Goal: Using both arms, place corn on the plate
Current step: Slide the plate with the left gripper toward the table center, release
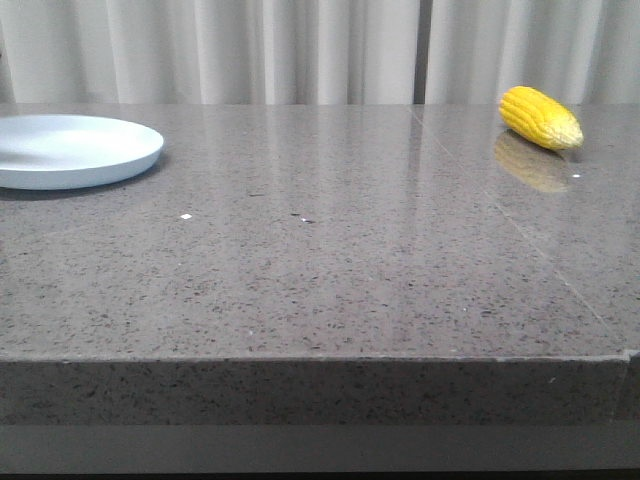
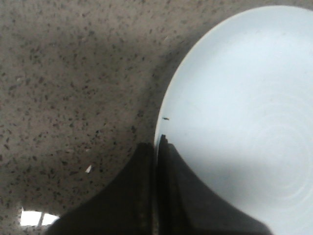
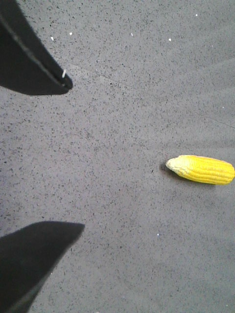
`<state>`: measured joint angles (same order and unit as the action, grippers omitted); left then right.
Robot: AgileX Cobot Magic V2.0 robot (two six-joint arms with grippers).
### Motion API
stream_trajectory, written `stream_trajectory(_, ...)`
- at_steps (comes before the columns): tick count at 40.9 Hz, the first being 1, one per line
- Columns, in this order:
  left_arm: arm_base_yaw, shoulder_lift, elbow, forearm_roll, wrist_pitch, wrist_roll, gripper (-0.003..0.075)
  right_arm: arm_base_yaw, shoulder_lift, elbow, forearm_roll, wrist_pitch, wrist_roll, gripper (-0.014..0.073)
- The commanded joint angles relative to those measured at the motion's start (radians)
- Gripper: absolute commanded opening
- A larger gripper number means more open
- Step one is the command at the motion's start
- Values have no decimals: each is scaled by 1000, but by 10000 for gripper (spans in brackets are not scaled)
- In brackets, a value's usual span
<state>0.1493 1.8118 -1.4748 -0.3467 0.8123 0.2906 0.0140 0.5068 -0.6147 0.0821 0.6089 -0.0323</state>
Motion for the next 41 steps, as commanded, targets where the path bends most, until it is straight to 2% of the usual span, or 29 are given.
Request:
stream_trajectory(1, -38, -78, -79, -21, 16, -1, -20, -6, 10, -35, -8, -73, -3, 562)
stream_trajectory(9, -155, -85, -158, -21, 76, -1, -20, -6, 10, -35, -8, -73, -3, 562)
stream_trajectory(21, -377, -65, -163, -21, 51, -1, -20, -6, 10, -35, -8, -73, -3, 562)
stream_trajectory(27, -455, -35, -163, -24, 17, -1, -20, -6, 10, -35, -8, -73, -3, 562)
stream_trajectory(35, -516, 25, -163, -35, -19, -1, -20, -6, 10, -35, -8, -73, -3, 562)
stream_trajectory(41, -518, 47, -163, -40, -26, -3, 4, -6, 10, -35, -8, -73, -3, 562)
